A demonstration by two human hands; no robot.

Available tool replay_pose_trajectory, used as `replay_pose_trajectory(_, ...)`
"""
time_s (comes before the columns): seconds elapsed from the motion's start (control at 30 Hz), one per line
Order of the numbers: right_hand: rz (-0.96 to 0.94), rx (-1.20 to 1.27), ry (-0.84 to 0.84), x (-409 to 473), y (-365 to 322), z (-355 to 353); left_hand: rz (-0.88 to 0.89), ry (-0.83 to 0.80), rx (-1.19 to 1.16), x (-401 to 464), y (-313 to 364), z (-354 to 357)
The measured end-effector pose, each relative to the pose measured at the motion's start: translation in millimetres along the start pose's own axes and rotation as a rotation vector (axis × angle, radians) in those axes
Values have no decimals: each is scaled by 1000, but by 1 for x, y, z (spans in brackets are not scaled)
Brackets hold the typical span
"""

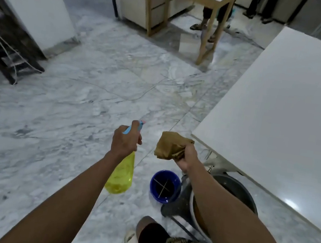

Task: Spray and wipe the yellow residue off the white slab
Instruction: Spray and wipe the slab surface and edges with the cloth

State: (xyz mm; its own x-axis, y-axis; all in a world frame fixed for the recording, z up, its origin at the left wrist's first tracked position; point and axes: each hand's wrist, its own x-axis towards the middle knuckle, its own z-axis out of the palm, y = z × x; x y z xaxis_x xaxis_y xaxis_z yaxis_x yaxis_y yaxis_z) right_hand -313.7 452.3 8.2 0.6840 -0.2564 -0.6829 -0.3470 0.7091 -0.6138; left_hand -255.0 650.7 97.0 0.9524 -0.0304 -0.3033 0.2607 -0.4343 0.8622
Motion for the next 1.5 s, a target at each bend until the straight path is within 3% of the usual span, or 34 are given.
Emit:
replay_pose_trajectory(0.3, -175, 218, 322, 58, -69, -18, 120, -306, 74, 112, 66, 65)
replay_pose_trajectory(0.6, -239, 434, 431, 129, -139, -22, 283, -640, 134, 229, 156, 172)
replay_pose_trajectory(0.77, -221, 436, 510, 115, -164, -40, 258, -814, 122, 255, 199, 232)
replay_pose_trajectory(1.03, -371, 508, 804, 70, -187, -84, 514, -1243, 156, 255, 241, 356)
replay_pose_trajectory(1.17, -292, 381, 1168, 69, -201, -90, 575, -1440, 131, 249, 251, 410)
replay_pose_trajectory(1.33, -260, -47, 1554, 107, -214, -89, 578, -1589, 69, 238, 246, 453)
replay_pose_trajectory(1.4, -209, -300, 1510, 141, -194, -86, 590, -1649, 22, 242, 236, 468)
replay_pose_trajectory(1.43, -98, -470, 1402, 166, -178, -79, 589, -1667, 11, 244, 228, 477)
replay_pose_trajectory(1.5, 65, -727, 1409, 212, -145, -66, 591, -1724, -20, 247, 218, 491)
